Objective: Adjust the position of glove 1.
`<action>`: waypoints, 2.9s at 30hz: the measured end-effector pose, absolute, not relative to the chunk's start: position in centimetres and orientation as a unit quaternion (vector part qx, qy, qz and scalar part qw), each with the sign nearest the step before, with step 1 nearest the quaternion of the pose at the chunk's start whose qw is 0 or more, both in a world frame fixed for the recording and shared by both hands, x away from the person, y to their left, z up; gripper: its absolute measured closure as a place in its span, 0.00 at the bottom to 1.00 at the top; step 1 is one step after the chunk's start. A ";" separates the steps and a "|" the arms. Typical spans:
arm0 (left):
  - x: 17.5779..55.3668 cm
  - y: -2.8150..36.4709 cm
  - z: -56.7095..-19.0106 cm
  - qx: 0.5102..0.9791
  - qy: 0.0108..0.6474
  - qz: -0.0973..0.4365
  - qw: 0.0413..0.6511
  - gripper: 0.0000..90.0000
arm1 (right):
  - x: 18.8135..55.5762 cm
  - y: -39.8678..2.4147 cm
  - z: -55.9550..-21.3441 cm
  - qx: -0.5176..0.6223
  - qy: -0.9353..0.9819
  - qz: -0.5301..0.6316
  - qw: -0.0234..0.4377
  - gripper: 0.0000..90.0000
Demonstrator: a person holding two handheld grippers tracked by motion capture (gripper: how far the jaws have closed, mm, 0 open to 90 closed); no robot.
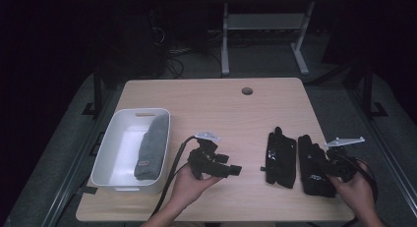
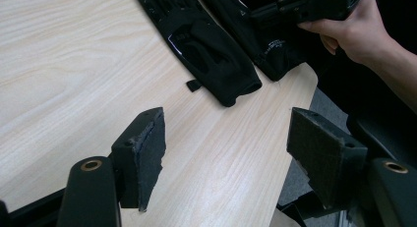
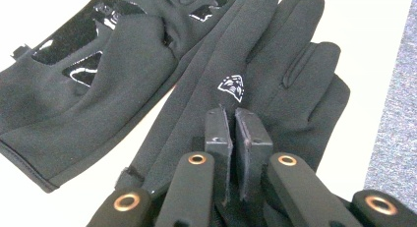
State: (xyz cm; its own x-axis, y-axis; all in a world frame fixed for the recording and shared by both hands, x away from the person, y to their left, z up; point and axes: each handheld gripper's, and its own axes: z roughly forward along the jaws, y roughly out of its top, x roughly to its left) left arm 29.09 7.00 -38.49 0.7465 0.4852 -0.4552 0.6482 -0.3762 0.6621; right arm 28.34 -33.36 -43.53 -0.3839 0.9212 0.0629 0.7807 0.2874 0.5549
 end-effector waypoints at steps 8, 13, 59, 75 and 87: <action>29.1 6.9 -38.4 0.826 0.341 -0.091 0.439 0.34 | 28.5 -33.4 -41.7 0.541 0.779 0.281 0.144 0.94; 29.1 7.1 -38.3 0.826 0.341 -0.090 0.440 0.34 | 28.9 -32.6 -40.6 0.541 0.776 0.293 0.141 0.94; 28.8 6.6 -39.5 0.838 0.336 -0.084 0.422 0.34 | 31.3 -26.0 -42.7 0.532 0.793 0.289 0.067 0.92; 29.3 4.8 -40.7 0.843 0.337 -0.093 0.409 0.36 | 30.3 -24.9 -43.7 0.516 0.799 0.306 0.042 0.95; 30.7 2.7 -41.9 0.847 0.345 -0.102 0.391 0.38 | 30.9 -24.2 -43.2 0.514 0.793 0.324 0.045 0.72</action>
